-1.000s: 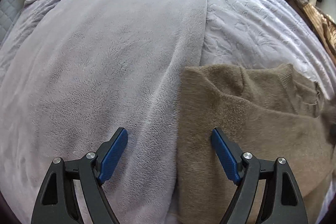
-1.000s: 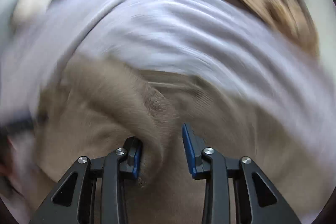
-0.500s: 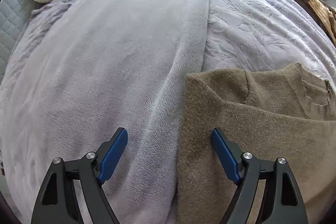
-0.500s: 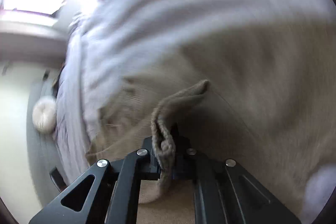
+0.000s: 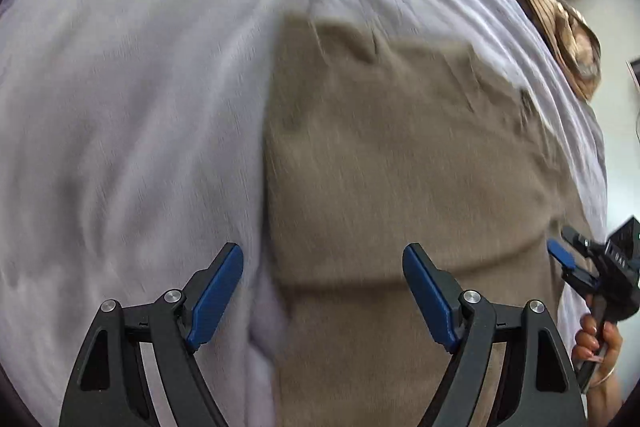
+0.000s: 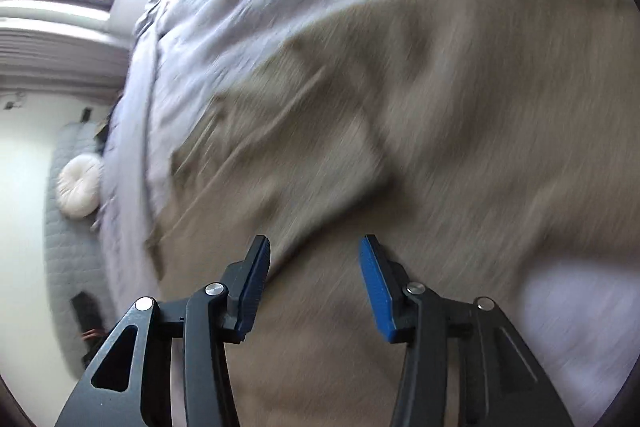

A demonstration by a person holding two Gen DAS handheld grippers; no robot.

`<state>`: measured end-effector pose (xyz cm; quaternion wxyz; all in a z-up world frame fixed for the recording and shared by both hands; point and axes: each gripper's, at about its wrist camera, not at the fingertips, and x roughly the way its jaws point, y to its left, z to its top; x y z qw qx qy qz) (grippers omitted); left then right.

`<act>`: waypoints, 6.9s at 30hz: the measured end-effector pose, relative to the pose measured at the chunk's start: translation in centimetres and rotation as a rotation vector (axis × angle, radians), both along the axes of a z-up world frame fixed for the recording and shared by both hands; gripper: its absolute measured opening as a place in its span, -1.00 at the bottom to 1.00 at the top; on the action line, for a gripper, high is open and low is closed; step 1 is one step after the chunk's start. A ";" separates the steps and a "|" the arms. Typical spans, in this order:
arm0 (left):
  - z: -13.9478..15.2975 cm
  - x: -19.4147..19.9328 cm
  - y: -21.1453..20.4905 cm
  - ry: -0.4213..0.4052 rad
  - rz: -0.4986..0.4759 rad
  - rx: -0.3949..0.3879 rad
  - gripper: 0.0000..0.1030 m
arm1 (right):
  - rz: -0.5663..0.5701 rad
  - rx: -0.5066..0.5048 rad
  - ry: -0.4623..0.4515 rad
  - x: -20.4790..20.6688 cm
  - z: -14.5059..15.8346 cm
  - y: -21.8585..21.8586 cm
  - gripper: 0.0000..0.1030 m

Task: Fold small clothes

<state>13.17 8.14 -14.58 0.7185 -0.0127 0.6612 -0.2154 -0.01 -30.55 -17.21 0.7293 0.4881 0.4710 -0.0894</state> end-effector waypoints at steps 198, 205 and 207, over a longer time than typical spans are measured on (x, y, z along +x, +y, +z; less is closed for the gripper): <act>3.7 -4.2 -2.1 -0.237 0.111 0.083 0.40 | -0.045 -0.084 0.001 -7.9 3.6 -7.0 -0.32; 3.7 -2.7 -5.6 -0.269 0.048 0.092 0.40 | -0.045 -0.090 0.032 -2.6 1.2 -11.6 0.14; 2.8 -2.1 -6.9 -0.265 0.047 0.132 0.40 | -0.048 -0.079 0.076 -1.5 0.0 -12.1 -0.10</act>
